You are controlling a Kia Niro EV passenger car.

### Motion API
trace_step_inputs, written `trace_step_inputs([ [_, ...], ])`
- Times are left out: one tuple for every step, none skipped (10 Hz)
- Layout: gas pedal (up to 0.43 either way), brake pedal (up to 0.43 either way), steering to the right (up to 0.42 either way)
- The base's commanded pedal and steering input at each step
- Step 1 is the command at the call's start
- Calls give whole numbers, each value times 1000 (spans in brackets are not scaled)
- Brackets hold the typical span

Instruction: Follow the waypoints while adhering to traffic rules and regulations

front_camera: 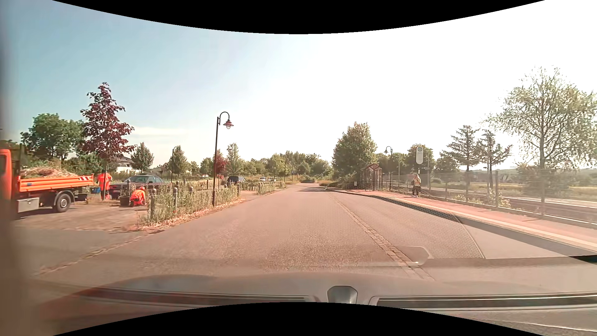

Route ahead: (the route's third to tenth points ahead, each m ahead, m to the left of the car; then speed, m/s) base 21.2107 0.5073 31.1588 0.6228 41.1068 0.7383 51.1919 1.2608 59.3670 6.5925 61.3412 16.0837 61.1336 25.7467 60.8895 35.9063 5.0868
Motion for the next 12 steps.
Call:
trace_step_inputs([
  [98,6,4],
  [98,6,4],
  [98,6,4],
  [98,6,4],
  [98,6,4],
  [98,6,4],
  [98,6,4],
  [98,6,4],
  [98,6,4],
  [98,6,4],
  [98,6,4],
  [98,6,4],
])
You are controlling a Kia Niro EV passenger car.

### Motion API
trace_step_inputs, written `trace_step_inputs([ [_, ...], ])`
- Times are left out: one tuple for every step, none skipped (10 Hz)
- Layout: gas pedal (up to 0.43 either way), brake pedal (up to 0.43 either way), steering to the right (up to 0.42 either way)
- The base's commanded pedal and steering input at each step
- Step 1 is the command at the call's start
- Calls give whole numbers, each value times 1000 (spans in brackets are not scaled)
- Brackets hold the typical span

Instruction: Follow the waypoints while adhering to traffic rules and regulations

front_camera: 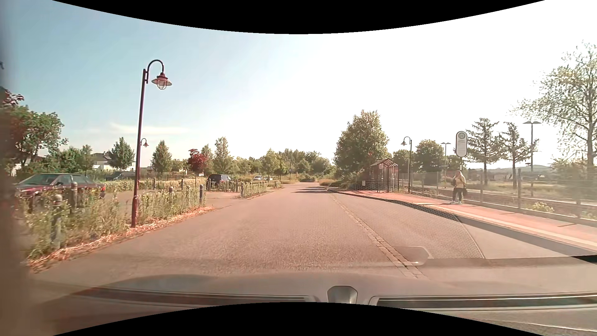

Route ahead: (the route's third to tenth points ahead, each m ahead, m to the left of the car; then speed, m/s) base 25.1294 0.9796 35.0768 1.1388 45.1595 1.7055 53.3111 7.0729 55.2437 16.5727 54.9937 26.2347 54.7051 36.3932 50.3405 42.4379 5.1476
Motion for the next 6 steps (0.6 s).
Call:
trace_step_inputs([
  [98,6,4],
  [98,6,4],
  [98,6,4],
  [98,6,4],
  [98,6,4],
  [98,6,4],
])
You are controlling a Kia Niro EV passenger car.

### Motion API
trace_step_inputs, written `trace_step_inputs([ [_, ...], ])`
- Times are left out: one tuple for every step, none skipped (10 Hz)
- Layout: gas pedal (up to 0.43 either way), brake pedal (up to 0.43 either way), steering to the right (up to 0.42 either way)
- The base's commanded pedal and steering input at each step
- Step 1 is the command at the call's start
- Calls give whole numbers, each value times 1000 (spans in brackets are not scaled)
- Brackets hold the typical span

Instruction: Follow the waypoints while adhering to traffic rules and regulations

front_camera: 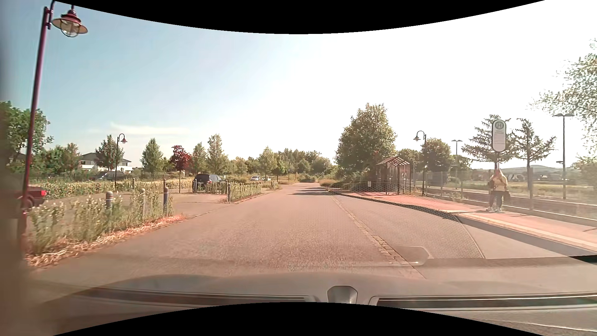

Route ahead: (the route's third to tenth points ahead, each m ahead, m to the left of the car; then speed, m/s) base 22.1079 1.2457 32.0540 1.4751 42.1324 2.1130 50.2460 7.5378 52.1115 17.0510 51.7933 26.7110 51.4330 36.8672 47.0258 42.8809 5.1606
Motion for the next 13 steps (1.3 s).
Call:
trace_step_inputs([
  [98,6,6],
  [98,6,9],
  [98,6,10],
  [98,6,10],
  [98,6,10],
  [87,6,9],
  [87,6,8],
  [87,6,8],
  [87,6,6],
  [87,6,5],
  [87,6,4],
  [87,6,4],
  [87,6,3],
])
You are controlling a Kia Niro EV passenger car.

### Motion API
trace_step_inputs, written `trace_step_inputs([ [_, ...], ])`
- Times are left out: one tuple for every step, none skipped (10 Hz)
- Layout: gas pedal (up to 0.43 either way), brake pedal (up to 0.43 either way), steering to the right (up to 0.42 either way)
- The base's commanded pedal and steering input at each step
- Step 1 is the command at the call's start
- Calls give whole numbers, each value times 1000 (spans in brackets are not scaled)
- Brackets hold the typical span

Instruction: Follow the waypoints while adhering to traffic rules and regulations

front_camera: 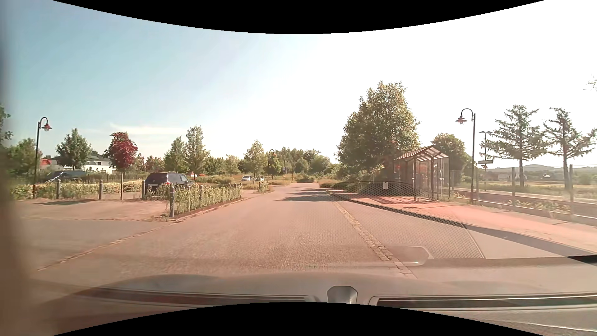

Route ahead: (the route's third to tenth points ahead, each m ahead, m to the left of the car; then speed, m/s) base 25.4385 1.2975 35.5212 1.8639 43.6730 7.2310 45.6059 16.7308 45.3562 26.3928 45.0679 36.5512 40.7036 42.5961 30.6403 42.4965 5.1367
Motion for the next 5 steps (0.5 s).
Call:
trace_step_inputs([
  [87,6,2],
  [87,6,2],
  [87,6,1],
  [87,6,0],
  [98,6,-1],
])
